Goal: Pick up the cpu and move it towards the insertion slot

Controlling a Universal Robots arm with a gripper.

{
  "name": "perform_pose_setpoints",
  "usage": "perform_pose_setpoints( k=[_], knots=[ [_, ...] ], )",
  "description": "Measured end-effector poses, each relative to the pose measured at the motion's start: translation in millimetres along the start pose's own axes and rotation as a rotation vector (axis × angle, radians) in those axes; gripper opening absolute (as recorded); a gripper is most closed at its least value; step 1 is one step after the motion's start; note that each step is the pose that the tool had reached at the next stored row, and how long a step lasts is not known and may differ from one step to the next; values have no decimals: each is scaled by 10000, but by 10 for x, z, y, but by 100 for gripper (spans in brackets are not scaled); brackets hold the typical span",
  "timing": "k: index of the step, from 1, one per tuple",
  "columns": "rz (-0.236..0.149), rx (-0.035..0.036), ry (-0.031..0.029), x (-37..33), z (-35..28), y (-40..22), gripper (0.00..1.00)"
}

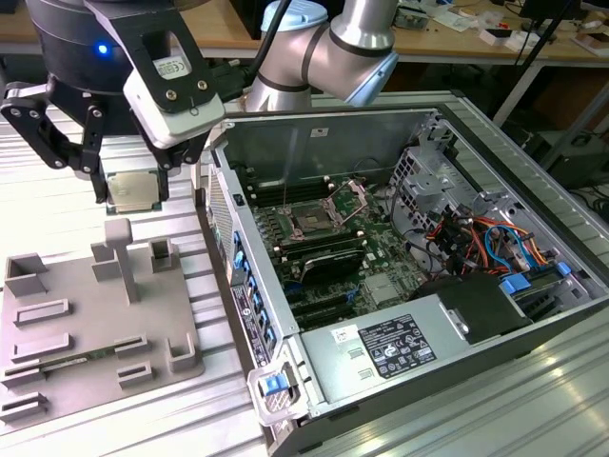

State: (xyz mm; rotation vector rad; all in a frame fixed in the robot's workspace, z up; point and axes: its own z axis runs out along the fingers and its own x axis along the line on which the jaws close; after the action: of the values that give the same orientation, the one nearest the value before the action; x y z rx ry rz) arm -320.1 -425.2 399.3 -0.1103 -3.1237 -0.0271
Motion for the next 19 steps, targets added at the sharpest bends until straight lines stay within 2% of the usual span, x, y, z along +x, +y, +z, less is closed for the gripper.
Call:
perform_pose_setpoints(
  k=[19],
  knots=[
    [1,20,0,-72,-1,5,55]
  ],
)
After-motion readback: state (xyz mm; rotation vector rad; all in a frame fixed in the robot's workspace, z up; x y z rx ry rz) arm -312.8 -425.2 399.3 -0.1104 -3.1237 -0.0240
